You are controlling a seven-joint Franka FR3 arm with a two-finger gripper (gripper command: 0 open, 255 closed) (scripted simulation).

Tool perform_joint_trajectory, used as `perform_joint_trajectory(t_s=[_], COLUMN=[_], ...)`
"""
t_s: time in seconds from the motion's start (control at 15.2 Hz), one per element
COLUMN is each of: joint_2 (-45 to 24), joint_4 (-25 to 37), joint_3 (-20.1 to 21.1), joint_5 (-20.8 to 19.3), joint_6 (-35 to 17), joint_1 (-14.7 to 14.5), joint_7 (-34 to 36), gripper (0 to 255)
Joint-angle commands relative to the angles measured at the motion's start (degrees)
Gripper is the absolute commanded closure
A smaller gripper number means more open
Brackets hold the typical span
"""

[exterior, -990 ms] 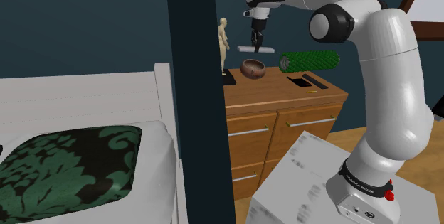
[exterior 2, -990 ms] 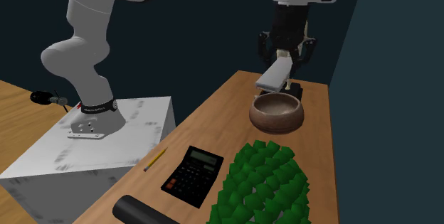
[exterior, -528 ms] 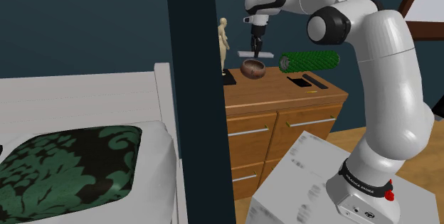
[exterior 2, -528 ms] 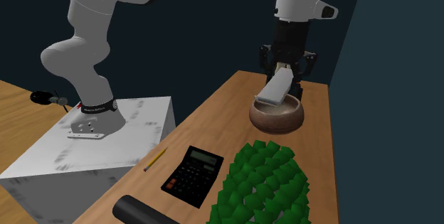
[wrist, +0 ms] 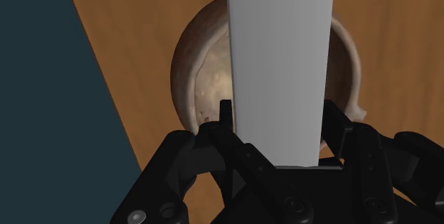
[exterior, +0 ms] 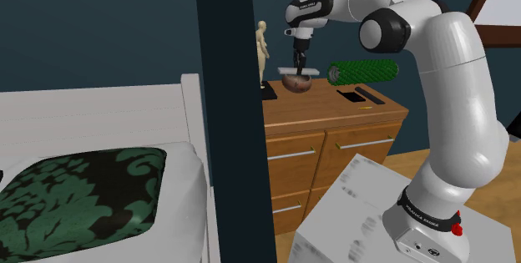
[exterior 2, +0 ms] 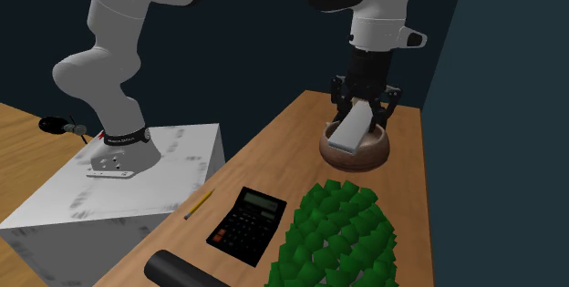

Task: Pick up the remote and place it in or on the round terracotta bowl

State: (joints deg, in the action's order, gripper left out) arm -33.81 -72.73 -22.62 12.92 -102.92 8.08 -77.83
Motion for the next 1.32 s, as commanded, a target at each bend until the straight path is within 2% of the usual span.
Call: perform_joint_trajectory(t_s=[0.0,0.33,0.4,0.73,0.99,1.25], joint_2=[0.0,0.0,0.0,0.0,-0.3,-0.3], joint_4=[-0.2,-0.2,-0.2,-0.2,7.8,7.8], joint_3=[0.0,0.0,0.0,0.0,-0.1,-0.1], joint_5=[0.0,0.0,0.0,0.0,-0.1,-0.1], joint_6=[-0.2,-0.2,-0.2,-0.2,7.3,7.3], joint_1=[0.0,0.0,0.0,0.0,1.1,1.1], joint_7=[0.0,0.0,0.0,0.0,0.5,0.5], gripper=[255,255,0,0,0,0])
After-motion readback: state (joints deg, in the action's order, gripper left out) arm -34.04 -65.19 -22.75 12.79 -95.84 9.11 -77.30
